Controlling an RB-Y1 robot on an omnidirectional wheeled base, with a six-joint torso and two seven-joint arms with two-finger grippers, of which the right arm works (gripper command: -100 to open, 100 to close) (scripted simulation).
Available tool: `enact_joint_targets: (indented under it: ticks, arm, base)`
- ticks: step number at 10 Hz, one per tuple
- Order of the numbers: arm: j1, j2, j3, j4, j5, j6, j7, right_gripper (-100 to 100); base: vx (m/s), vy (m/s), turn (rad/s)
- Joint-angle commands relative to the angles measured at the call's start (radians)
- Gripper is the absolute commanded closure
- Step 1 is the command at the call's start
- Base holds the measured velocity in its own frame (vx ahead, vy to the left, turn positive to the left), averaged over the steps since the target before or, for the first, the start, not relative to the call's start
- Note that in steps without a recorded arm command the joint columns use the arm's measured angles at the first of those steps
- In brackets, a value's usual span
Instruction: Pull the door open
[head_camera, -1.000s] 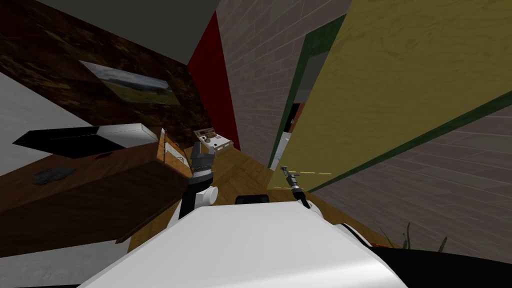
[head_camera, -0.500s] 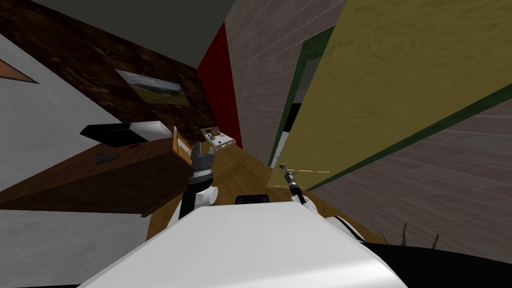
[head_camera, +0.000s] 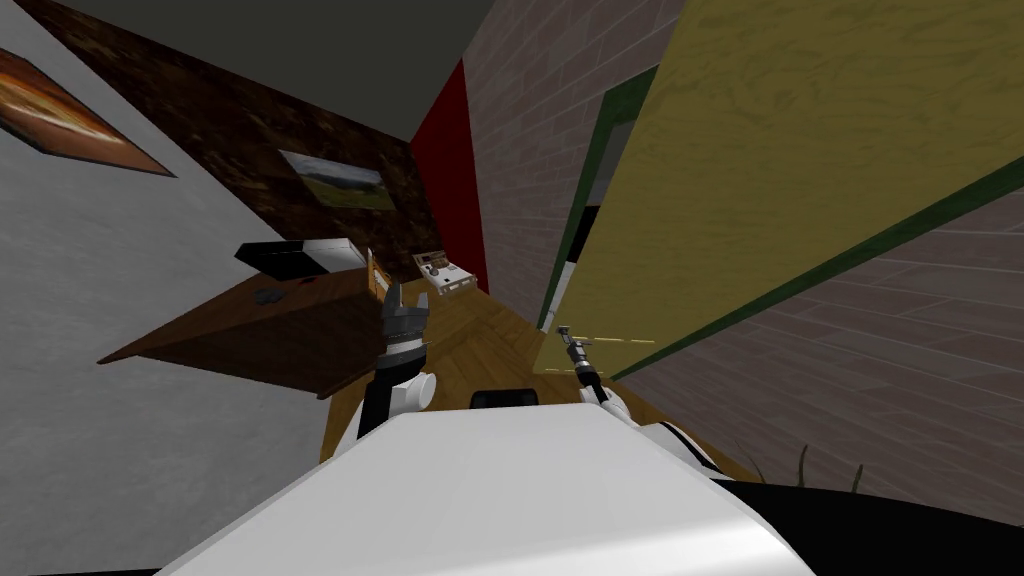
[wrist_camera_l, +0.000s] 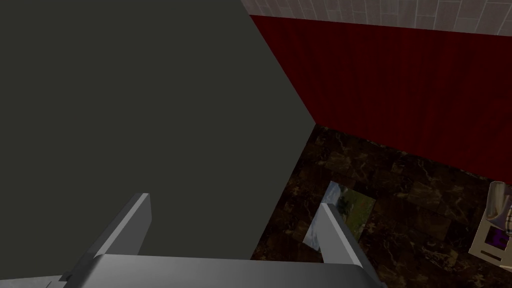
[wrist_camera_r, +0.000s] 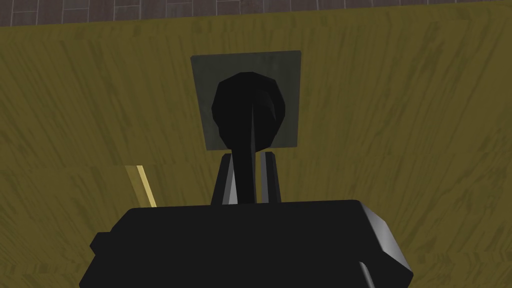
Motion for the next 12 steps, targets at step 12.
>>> enact_joint_targets:
  ticks: [12]
  arm:
    - [-0.022,-0.027,0.052,0.098,0.043,-0.098,-0.065,100]
  base:
    - [-0.182,-0.065,0.113]
